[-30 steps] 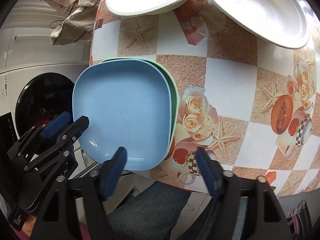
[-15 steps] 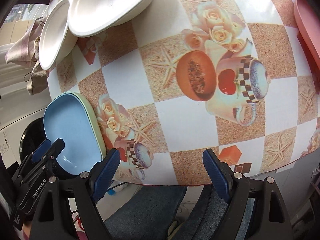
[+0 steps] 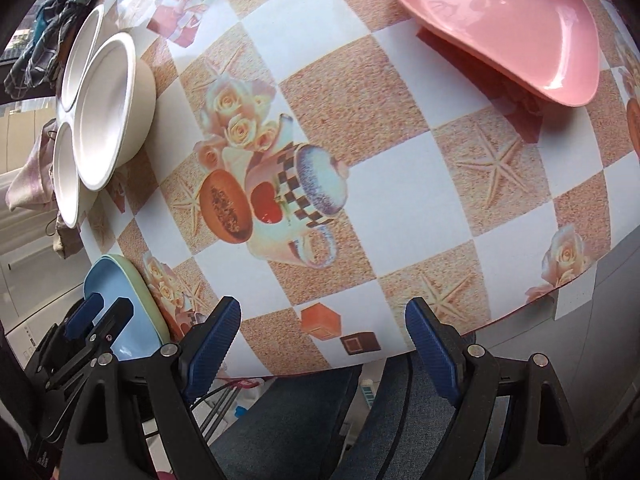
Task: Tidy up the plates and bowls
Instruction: 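Move both grippers over to the pink plate, then close both grippers on the pink plate rim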
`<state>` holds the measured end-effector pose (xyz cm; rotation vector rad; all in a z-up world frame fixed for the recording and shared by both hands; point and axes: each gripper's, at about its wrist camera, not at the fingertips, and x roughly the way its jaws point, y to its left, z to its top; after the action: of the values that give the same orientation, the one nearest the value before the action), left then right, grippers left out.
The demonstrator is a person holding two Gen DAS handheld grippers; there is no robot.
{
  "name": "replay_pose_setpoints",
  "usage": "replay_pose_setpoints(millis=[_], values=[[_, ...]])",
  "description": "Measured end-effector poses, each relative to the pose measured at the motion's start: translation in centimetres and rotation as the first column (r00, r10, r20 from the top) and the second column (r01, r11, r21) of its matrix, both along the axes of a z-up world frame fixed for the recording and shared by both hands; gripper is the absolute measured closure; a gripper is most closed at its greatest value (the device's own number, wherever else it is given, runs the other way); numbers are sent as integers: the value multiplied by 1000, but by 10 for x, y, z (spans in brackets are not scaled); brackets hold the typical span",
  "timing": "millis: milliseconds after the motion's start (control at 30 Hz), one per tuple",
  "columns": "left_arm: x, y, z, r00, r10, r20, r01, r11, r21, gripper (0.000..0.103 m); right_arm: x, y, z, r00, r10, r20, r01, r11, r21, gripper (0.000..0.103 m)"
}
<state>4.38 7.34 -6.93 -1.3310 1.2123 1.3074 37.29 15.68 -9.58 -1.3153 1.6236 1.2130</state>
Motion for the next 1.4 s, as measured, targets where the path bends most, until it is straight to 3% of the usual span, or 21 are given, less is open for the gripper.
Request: replay_pose_setpoints(millis=[300,567,733,1000,1400], values=[[85,71,-5,987,-158,15,158,987,7,41,92,20,-3,976,-216,37,216,976,11,17],[147,134,-10,967,-254,6,254,967,26,41,147,43,-2,955,-291,58,290,957,24,17],[175,170,-17,955,-298,-14,298,954,34,41,164,70,4,946,-321,49,317,945,74,17],[215,233,-31,940,-340,-32,340,940,24,41,172,111,-14,936,-350,32,345,933,98,17],[256,274,-58,911,-411,-35,412,911,25,41,160,147,-19,949,-308,71,296,945,137,17]])
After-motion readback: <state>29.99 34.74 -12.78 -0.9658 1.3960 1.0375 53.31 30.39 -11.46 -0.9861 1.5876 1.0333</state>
